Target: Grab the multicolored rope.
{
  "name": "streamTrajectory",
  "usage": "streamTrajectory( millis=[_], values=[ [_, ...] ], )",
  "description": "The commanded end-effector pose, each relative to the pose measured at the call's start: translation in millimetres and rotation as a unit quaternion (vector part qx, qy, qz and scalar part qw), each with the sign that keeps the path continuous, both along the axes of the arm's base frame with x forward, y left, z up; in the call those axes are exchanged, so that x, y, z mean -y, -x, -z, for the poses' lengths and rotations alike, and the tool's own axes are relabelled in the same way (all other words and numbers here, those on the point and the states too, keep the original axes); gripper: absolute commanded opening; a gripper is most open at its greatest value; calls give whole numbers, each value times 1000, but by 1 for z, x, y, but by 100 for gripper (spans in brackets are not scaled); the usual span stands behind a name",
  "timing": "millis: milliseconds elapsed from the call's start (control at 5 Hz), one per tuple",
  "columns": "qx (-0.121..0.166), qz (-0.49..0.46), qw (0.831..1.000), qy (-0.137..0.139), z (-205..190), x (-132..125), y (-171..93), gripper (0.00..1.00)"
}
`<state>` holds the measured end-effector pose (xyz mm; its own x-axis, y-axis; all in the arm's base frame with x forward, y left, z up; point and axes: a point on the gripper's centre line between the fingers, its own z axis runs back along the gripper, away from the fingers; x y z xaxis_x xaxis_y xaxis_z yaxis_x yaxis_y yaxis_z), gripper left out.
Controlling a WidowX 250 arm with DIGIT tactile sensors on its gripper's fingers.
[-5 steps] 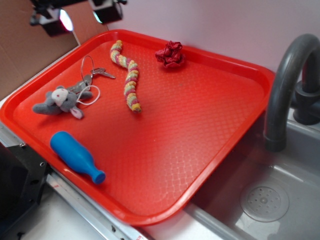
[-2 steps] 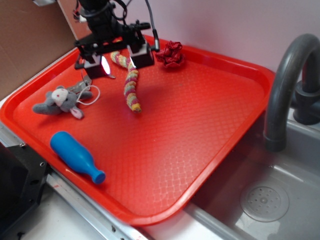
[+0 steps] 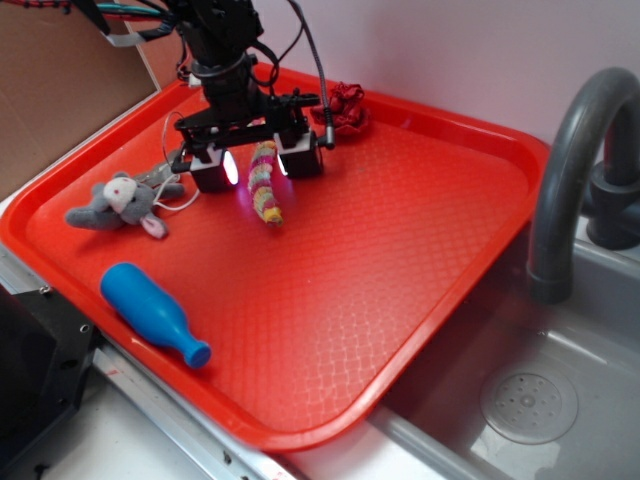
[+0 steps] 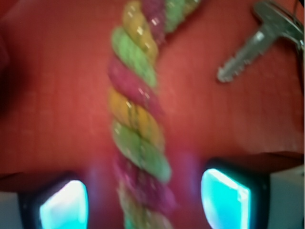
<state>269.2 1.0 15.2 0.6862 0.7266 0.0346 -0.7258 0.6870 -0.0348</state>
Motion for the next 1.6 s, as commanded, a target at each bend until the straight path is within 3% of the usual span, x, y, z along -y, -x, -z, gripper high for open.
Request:
streamTrajectory(
  millis=[0, 400, 600, 1000, 1200, 1400],
  values=[
    [10, 22, 1000, 1, 10, 7, 4, 0],
    [17, 34, 999, -4, -14, 0, 8, 0],
    [12, 117, 993, -7, -65, -10, 11, 0],
    [13, 303, 953, -18, -136, 4, 30, 0],
    [44, 369, 928, -37, -169, 10, 49, 0],
    [89, 347, 932, -50, -196, 6, 66, 0]
  ],
)
